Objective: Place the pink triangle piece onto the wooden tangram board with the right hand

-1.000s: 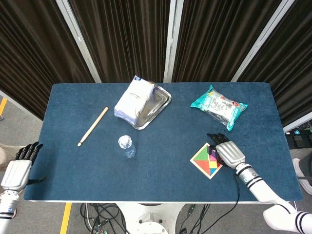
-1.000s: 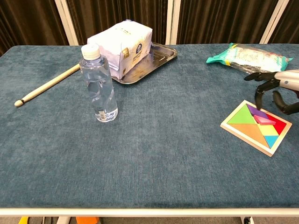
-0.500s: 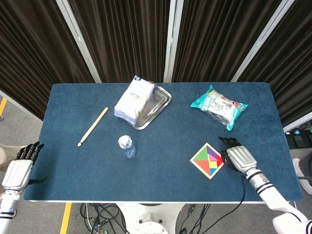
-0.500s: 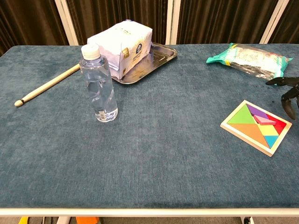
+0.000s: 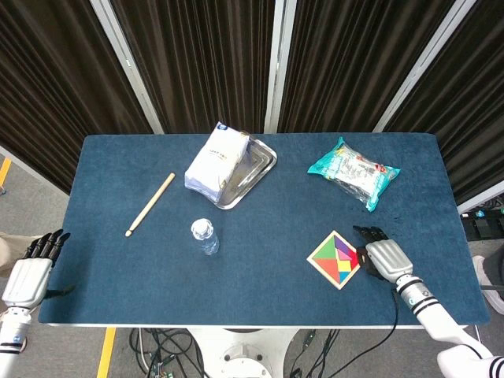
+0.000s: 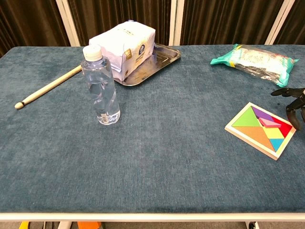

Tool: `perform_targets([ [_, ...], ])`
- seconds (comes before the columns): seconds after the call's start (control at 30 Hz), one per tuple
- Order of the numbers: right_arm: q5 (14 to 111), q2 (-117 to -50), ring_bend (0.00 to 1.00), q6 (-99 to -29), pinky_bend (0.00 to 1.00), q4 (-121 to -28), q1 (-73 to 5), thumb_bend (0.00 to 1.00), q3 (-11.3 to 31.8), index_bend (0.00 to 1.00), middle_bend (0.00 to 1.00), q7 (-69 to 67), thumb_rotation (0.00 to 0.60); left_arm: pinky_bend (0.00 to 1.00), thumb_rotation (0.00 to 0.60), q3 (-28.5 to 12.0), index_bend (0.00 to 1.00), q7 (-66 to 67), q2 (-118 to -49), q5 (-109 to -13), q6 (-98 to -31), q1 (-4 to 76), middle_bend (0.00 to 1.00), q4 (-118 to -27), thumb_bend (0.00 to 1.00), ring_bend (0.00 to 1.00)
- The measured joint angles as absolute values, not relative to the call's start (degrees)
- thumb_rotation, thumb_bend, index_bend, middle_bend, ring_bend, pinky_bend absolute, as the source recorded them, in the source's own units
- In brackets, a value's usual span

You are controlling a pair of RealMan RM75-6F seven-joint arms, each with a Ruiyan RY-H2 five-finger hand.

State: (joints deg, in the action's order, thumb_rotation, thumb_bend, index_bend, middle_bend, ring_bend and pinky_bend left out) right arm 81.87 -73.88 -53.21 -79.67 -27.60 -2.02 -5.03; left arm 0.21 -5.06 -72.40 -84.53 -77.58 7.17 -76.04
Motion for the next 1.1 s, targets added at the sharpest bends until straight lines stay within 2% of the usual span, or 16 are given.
perform_targets([
  [0.3,81.52,-74.79,0.00,-52.14,0.00,-79.07,-28.23,0.86,-1.37,0.57,0.04,-4.77,0.577,0.10,0.600,0.25,0.04,-5.09,-72.44,-84.42,-77.39,7.17,0.00,-75.95,0.00,0.00],
  [1.1,81.13,-77.37,0.00,-50.51,0.00,-77.59,-29.82,0.86,-0.29,0.56,0.04,-3.36,0.576,0.10,0.600,0.23,0.05,-5.54,-72.50,-84.23,-77.54,6.94,0.00,-75.50,0.00,0.00],
])
